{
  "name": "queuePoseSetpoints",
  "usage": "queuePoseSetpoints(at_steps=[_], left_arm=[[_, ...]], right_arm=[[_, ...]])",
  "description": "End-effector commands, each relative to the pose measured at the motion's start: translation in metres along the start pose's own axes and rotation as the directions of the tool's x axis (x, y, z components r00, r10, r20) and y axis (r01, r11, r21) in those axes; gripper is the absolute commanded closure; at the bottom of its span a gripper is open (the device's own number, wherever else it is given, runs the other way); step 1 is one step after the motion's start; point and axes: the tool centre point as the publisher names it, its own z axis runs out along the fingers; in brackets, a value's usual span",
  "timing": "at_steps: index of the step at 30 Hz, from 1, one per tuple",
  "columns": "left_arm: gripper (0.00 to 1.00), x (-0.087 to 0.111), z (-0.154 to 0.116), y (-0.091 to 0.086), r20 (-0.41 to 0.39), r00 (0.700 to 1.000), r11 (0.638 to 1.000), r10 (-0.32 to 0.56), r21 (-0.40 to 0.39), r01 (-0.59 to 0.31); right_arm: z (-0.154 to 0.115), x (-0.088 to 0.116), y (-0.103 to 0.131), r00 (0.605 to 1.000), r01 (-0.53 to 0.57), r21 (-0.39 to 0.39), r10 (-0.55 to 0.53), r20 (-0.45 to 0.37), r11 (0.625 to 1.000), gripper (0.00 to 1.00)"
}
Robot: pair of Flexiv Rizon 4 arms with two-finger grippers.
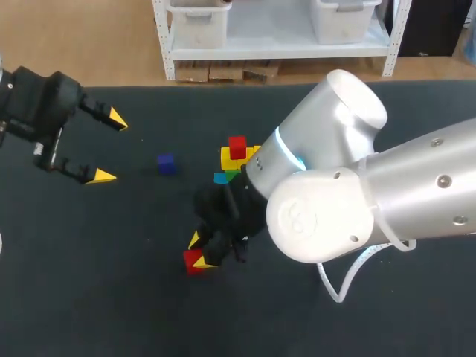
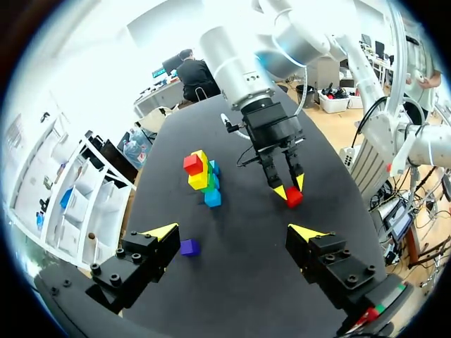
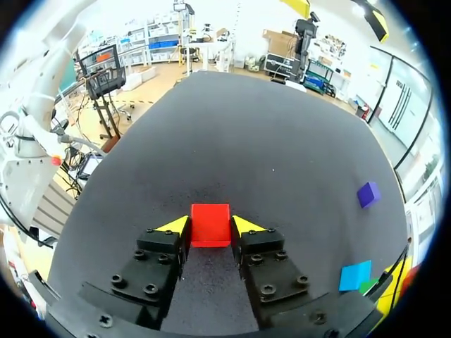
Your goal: Place the blue cubes, place green cubes on the blue cubes, place the yellow cubes on the green cubes, then place the red cubes on the yellow cubes, and place purple cube on the red cubes.
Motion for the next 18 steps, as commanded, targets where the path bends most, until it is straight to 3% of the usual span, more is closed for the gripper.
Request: queuePoseSetpoints(at_steps=[1, 10, 18], left_arm=[[0.0, 0.001, 0.0, -0.001, 0.005, 1.0, 1.0, 0.003, -0.003, -0.003], [0.0, 0.001, 0.0, -0.001, 0.005, 1.0, 1.0, 0.003, -0.003, -0.003], [0.0, 0.001, 0.0, -0.001, 0.005, 1.0, 1.0, 0.003, -0.003, -0.003]], right_arm=[[-0.009, 0.0, 0.003, 1.0, -0.001, 0.008, 0.001, -0.013, 1.0, 1.0], [-0.067, 0.006, 0.008, 0.998, -0.038, 0.092, 0.042, -0.043, 0.995, 1.0], [-0.138, 0.03, 0.017, 0.988, -0.118, 0.206, 0.135, -0.072, 0.971, 1.0]])
